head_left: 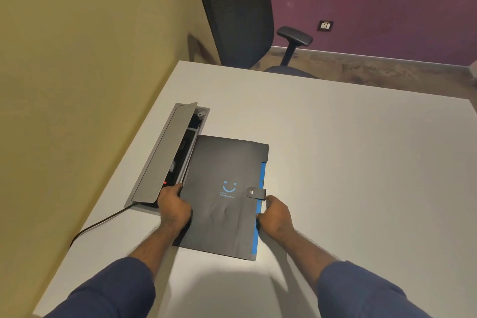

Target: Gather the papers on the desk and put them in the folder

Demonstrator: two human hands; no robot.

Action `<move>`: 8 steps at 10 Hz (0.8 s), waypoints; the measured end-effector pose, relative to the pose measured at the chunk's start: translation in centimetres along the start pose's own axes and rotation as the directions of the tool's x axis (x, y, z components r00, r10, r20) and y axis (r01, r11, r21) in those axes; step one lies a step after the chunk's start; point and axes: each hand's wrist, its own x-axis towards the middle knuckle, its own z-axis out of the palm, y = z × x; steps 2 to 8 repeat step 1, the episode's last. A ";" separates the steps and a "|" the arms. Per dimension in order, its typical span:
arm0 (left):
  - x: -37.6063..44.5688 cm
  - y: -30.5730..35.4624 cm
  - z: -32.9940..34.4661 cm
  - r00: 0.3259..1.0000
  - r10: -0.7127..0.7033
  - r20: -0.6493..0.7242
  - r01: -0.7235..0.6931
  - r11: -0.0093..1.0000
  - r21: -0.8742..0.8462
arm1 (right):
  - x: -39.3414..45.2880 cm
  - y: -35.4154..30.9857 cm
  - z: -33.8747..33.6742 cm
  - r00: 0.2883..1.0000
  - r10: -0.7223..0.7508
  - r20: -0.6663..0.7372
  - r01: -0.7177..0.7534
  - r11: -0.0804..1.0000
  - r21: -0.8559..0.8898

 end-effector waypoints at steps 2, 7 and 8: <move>-0.7 0.5 0.2 0.998 0.049 -0.040 -0.047 0.997 0.054 | -0.1 0.6 -0.7 0.999 -0.018 -0.044 0.017 1.000 -0.025; -0.7 0.5 0.2 0.998 0.049 -0.040 -0.047 0.997 0.054 | -0.1 0.6 -0.7 0.999 -0.018 -0.044 0.017 1.000 -0.025; -0.7 0.5 0.2 0.998 0.049 -0.040 -0.047 0.997 0.054 | -0.1 0.6 -0.7 0.999 -0.018 -0.044 0.017 1.000 -0.025</move>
